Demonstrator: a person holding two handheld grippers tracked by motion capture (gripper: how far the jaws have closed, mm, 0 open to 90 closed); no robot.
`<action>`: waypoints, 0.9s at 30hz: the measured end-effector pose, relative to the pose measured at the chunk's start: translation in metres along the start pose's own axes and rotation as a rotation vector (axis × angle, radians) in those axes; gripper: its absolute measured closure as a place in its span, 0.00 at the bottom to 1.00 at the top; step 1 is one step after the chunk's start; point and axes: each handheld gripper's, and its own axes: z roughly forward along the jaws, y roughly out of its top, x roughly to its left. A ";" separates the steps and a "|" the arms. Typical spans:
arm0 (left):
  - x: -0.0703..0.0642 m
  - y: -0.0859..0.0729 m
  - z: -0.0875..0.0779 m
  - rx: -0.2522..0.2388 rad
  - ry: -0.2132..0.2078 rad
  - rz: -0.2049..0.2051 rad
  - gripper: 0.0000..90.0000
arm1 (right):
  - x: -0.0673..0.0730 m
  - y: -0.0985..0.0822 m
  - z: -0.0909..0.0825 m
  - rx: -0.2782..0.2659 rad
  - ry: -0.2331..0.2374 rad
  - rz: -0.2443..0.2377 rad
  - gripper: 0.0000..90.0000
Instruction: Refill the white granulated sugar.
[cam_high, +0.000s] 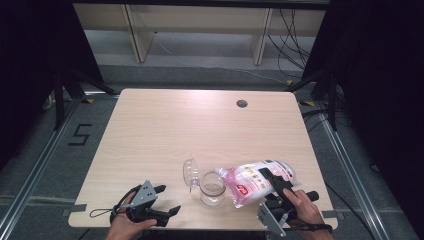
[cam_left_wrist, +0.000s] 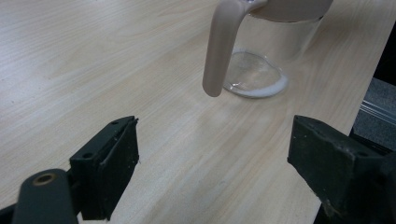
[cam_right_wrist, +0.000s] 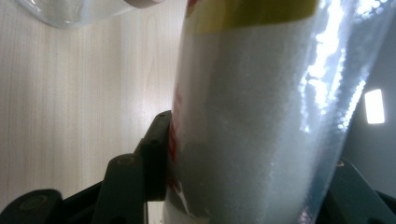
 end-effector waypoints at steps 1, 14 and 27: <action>0.000 0.000 0.000 0.000 0.000 0.001 0.18 | -0.001 0.000 0.000 -0.002 0.000 -0.020 0.56; 0.000 0.000 0.001 -0.009 -0.001 -0.006 0.18 | 0.003 0.006 -0.002 0.021 0.002 -0.090 0.56; -0.001 0.000 0.001 -0.004 0.003 -0.001 0.18 | 0.006 0.015 0.002 0.023 -0.006 -0.227 0.57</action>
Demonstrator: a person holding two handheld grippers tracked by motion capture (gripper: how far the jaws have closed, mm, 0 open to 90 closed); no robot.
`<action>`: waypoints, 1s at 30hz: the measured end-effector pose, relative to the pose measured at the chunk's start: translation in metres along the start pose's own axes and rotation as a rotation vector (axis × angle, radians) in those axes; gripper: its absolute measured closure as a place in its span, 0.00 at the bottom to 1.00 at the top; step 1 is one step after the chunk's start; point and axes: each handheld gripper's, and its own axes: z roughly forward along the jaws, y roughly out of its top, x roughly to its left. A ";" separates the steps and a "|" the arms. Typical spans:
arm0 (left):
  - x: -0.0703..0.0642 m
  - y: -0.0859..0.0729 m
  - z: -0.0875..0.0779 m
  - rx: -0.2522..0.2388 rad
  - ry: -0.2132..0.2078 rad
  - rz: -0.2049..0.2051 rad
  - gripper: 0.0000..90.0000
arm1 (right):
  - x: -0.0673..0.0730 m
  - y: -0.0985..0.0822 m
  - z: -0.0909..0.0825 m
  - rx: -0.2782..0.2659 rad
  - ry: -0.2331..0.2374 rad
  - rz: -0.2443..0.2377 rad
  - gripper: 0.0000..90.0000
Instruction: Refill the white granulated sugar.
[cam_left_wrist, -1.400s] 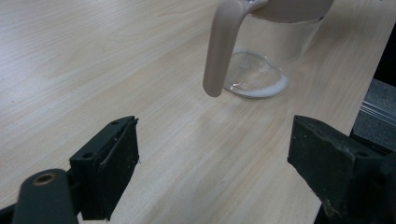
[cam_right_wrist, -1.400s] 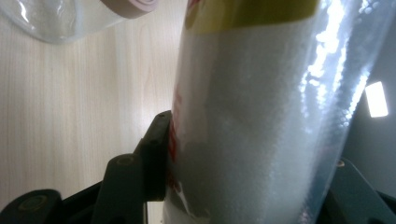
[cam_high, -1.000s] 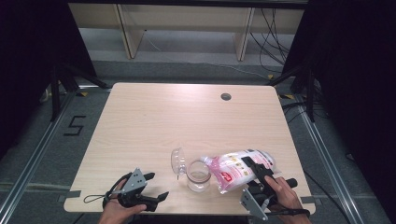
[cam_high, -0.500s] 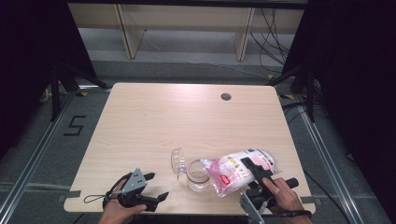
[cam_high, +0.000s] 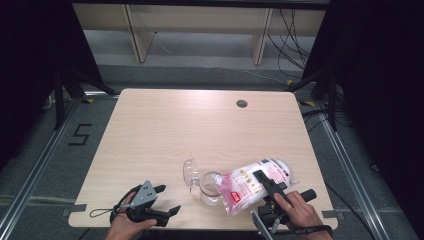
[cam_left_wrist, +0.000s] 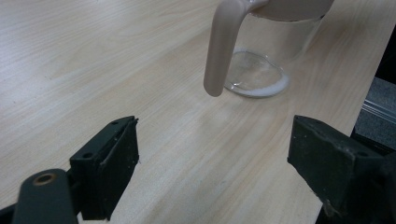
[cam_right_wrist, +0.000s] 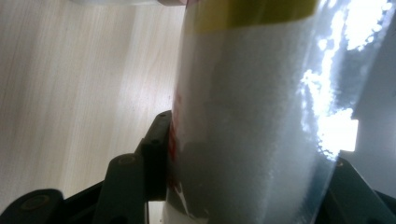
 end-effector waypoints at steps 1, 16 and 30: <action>0.000 0.000 0.000 0.000 0.000 0.001 0.18 | 0.000 0.000 0.000 0.002 -0.002 -0.016 0.57; 0.001 0.000 0.000 0.002 -0.001 0.000 0.18 | 0.000 0.005 0.003 -0.003 -0.018 -0.096 0.57; 0.001 0.000 0.000 0.007 0.005 0.011 0.18 | -0.001 0.006 0.005 0.016 -0.020 -0.156 0.58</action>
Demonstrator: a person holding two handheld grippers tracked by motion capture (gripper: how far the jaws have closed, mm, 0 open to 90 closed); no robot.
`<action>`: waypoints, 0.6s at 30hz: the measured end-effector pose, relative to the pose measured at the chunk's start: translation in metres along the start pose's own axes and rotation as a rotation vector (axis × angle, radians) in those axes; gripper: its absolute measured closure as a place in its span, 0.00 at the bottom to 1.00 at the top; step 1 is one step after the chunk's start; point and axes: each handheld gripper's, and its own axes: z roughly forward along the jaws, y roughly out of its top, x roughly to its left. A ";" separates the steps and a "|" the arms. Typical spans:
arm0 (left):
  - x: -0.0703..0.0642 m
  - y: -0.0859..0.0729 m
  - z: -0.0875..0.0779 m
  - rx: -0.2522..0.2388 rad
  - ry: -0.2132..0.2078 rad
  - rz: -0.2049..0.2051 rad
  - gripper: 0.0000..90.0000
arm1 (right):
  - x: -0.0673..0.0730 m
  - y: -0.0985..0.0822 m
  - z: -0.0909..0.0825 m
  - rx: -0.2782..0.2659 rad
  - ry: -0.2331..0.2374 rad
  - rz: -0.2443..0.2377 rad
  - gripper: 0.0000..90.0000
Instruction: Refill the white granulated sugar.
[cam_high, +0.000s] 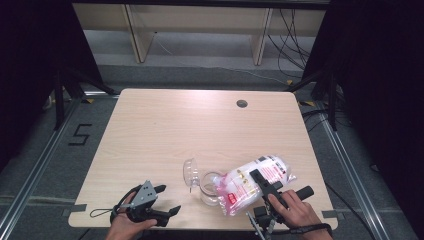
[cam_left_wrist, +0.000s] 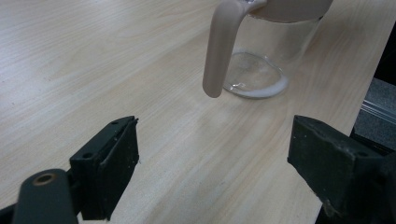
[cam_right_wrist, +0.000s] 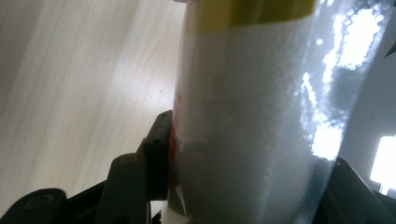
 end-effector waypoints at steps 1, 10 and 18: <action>0.001 0.000 0.000 0.009 0.001 0.011 0.18 | 0.000 0.000 0.000 -0.001 0.000 -0.007 0.58; 0.001 0.000 0.000 0.015 0.006 0.014 0.18 | 0.000 0.002 0.002 -0.003 0.003 -0.016 0.58; 0.000 0.000 0.001 0.000 -0.006 0.002 0.18 | 0.000 0.003 0.002 0.011 0.001 -0.029 0.59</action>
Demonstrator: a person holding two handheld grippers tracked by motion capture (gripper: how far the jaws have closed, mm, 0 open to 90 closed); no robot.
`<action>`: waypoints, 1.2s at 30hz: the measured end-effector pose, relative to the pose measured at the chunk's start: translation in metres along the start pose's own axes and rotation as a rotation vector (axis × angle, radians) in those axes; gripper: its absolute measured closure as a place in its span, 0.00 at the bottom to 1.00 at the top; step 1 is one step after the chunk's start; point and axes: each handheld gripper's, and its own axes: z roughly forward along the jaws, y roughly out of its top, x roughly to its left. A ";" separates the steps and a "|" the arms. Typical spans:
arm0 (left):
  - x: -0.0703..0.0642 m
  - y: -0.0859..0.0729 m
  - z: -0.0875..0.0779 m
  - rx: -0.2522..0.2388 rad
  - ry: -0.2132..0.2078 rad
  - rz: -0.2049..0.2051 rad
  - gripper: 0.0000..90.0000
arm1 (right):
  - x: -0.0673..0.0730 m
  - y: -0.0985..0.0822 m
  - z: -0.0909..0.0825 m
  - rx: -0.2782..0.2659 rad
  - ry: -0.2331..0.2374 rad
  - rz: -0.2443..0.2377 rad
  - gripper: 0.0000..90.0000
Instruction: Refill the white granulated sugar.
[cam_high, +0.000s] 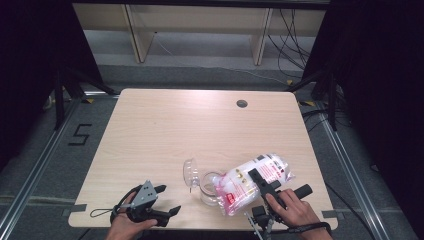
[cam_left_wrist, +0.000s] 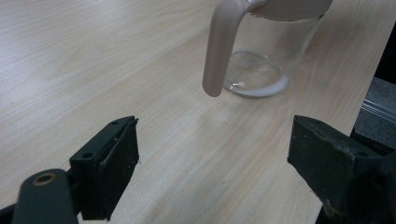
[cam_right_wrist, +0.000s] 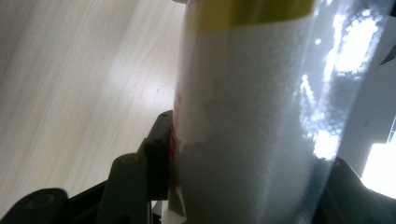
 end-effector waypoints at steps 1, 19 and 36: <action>-0.001 0.000 0.000 0.001 -0.001 -0.003 0.18 | 0.000 0.000 0.000 -0.006 -0.005 -0.004 0.59; 0.000 0.000 0.000 -0.001 0.003 -0.002 0.18 | -0.001 -0.001 0.000 0.018 -0.007 -0.033 0.59; 0.000 0.000 0.000 0.005 0.001 -0.004 0.18 | -0.003 -0.001 0.002 0.027 -0.010 -0.067 0.59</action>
